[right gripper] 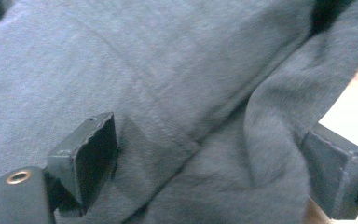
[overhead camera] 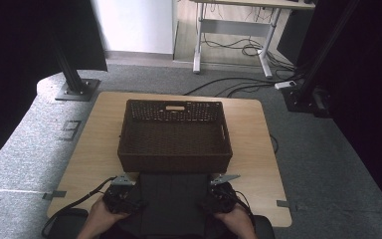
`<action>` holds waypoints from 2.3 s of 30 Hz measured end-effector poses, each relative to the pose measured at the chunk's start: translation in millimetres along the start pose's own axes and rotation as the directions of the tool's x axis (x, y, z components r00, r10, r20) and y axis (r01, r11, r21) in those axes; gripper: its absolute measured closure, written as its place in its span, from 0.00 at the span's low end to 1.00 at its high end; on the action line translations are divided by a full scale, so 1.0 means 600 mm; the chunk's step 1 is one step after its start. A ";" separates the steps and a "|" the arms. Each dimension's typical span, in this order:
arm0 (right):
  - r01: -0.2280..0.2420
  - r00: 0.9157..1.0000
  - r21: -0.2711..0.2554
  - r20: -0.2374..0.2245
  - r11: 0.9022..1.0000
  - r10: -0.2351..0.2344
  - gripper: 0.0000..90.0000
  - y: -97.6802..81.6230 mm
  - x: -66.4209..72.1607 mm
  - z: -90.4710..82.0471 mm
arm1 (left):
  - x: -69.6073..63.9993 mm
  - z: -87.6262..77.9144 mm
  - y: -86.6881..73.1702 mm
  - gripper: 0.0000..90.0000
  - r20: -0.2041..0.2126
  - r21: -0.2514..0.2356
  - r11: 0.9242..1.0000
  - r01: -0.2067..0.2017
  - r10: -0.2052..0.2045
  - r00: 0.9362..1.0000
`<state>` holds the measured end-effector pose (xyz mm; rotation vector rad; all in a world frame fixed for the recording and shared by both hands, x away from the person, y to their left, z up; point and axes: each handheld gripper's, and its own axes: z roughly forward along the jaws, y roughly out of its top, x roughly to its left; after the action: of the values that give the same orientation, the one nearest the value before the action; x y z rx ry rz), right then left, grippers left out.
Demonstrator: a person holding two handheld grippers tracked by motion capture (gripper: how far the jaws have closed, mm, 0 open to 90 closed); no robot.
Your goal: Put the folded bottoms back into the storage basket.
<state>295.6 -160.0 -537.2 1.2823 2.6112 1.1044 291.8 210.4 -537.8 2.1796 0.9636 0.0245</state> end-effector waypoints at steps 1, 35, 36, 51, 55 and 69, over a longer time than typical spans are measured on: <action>0.009 1.000 -0.001 -0.012 1.000 -0.009 0.15 0.000 0.003 0.002 | -0.001 0.001 0.000 0.17 0.004 -0.003 1.000 0.006 -0.006 1.000; 0.053 0.980 -0.063 -0.186 0.997 -0.064 0.74 0.021 0.020 0.020 | 0.004 -0.002 0.016 0.76 0.173 -0.082 0.996 0.039 -0.024 0.985; 0.057 0.980 -0.081 -0.184 0.995 -0.071 0.74 0.020 0.022 0.016 | 0.003 -0.008 0.016 0.76 0.173 -0.096 0.995 0.033 -0.016 0.985; 0.133 0.975 -0.242 -0.144 0.961 -0.171 0.76 0.044 0.045 -0.048 | -0.010 -0.071 0.047 0.76 0.186 -0.244 0.970 -0.016 0.063 0.981; 0.161 0.973 -0.271 -0.118 0.949 -0.199 0.76 0.056 0.050 -0.062 | -0.011 -0.080 0.057 0.76 0.181 -0.263 0.964 -0.029 0.079 0.980; 0.201 0.968 -0.336 -0.074 0.920 -0.239 0.77 0.093 0.061 -0.109 | -0.015 -0.120 0.106 0.76 0.170 -0.321 0.945 -0.065 0.125 0.978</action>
<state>288.8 -149.3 -444.7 0.8583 2.4277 1.5222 304.3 221.3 -442.6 1.8934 0.6945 0.0160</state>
